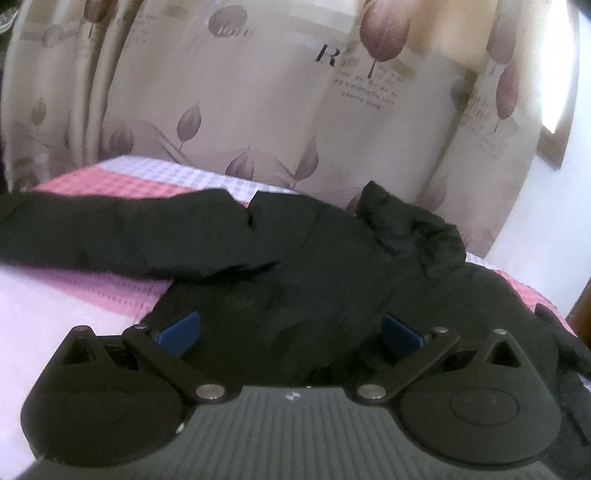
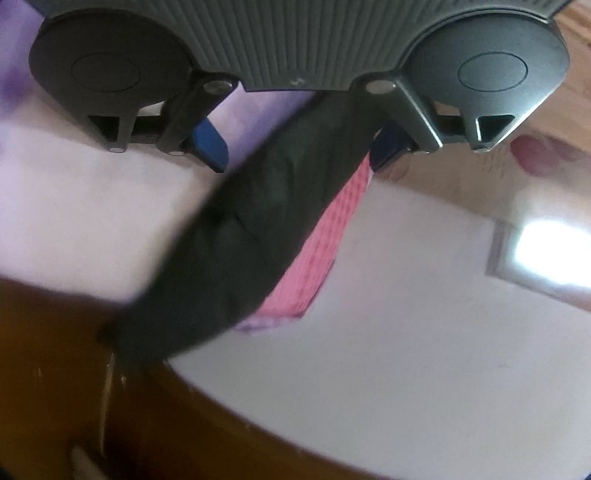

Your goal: Fold large clothes

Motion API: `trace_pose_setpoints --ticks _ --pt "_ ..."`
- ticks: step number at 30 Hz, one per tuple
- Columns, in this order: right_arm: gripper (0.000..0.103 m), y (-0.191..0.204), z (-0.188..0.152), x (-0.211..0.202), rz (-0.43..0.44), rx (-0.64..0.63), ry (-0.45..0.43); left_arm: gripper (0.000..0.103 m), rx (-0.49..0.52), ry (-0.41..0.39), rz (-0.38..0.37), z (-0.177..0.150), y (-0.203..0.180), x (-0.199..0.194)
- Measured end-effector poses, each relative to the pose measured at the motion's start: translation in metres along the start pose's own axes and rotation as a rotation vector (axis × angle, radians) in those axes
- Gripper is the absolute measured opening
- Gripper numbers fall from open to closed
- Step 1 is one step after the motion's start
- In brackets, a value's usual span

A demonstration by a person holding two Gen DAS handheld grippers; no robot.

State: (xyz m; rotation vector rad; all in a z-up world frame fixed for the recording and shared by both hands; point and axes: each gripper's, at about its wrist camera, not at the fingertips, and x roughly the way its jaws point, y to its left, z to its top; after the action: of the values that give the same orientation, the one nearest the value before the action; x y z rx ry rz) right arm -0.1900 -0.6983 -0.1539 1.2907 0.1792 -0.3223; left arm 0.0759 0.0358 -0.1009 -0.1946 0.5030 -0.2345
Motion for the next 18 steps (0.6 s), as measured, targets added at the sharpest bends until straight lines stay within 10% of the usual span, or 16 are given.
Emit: trace_pose_setpoints --ticks 9,15,18 --pt "0.090 -0.009 0.022 0.015 -0.118 0.197 -0.251 0.103 0.003 0.018 -0.019 -0.006 0.000 0.006" --pt "0.103 -0.005 0.031 0.034 -0.103 0.069 -0.153 0.103 -0.008 0.026 -0.042 -0.008 0.004 0.008" --pt "0.086 -0.003 0.032 0.043 -0.187 -0.026 -0.142 0.103 -0.019 0.025 -0.048 -0.008 0.006 0.008"
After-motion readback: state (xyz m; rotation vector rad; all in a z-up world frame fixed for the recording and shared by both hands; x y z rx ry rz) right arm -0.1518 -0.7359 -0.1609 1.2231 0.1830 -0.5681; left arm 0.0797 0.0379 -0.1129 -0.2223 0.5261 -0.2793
